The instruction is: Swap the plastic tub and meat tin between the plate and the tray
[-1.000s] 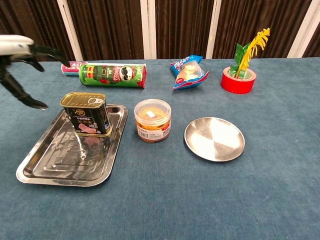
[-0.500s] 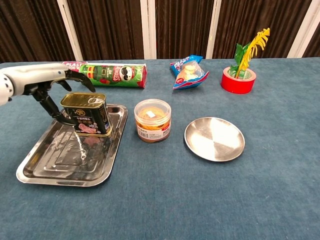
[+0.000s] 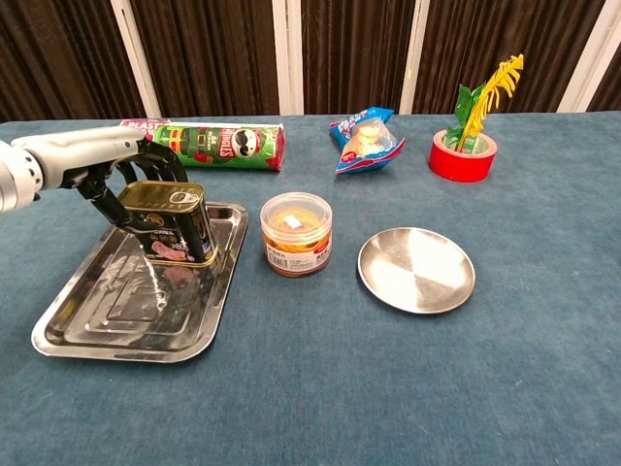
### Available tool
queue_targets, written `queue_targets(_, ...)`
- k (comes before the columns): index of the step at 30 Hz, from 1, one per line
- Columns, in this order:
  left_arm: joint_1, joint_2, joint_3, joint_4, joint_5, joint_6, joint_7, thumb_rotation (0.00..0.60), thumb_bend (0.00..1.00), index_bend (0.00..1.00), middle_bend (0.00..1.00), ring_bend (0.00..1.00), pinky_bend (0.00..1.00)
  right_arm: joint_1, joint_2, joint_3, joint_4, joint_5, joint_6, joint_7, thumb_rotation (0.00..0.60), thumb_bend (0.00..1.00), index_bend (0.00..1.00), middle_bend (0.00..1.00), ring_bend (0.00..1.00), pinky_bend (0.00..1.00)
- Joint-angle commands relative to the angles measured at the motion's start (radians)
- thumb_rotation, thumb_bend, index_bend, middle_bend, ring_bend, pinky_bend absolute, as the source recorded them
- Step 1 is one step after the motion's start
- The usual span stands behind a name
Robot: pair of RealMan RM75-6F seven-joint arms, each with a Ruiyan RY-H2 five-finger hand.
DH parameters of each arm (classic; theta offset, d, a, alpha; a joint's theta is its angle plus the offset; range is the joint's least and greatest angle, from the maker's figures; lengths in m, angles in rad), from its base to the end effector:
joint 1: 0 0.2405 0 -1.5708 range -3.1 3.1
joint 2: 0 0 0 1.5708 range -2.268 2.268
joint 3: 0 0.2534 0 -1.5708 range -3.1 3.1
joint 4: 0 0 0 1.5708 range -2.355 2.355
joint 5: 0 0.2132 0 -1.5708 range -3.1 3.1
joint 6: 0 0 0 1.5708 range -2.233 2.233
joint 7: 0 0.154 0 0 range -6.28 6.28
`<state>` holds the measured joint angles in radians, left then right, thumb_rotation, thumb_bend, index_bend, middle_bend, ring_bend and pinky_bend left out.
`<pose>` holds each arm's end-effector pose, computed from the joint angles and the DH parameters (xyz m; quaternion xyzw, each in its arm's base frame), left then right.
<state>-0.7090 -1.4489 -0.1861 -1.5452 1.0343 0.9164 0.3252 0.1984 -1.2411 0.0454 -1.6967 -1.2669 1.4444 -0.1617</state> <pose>-0.1658 0.3526 0.0014 -0.7264 -0.4193 -0.3453 0.4210 -0.2921 -0.2182 0.1105 0.5613 -0.4430 0.3710 0.5925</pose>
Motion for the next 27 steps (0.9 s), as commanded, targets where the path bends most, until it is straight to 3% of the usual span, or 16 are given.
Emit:
queue_targets(1,-0.005,0.0,0.005,0.003,-0.007,0.0,0.012,0.6,0.42,0.36,0.36,0.31,0.37,-0.002,0.0,0.004,0.001,0.0,-0.004,0.002,0.6,0.0,0.0,0.0,0.0,0.0)
queue_targets(6,-0.007,0.0,0.007,-0.002,-0.003,0.014,0.013,0.6,0.53,0.43,0.45,0.37,0.41,-0.008,0.0,0.013,0.0,-0.001,-0.013,0.004,0.6,0.0,0.0,0.0,0.0,0.0)
queue_targets(12,0.01,0.028,-0.001,-0.038,0.047,0.059,-0.034,0.6,0.56,0.45,0.48,0.39,0.43,-0.012,0.002,0.021,0.0,-0.002,-0.026,0.013,0.6,0.0,0.0,0.0,0.0,0.0)
queue_targets(20,0.029,0.152,-0.038,-0.218,0.102,0.05,-0.186,0.6,0.56,0.46,0.48,0.39,0.43,-0.022,0.004,0.032,-0.004,-0.012,-0.023,0.021,0.6,0.0,0.0,0.0,0.0,0.0)
queue_targets(27,-0.042,0.138,-0.047,-0.393,0.003,0.058,0.018,0.6,0.55,0.45,0.47,0.39,0.43,-0.027,0.006,0.037,-0.01,-0.016,-0.028,0.021,0.6,0.0,0.0,0.0,0.0,0.0)
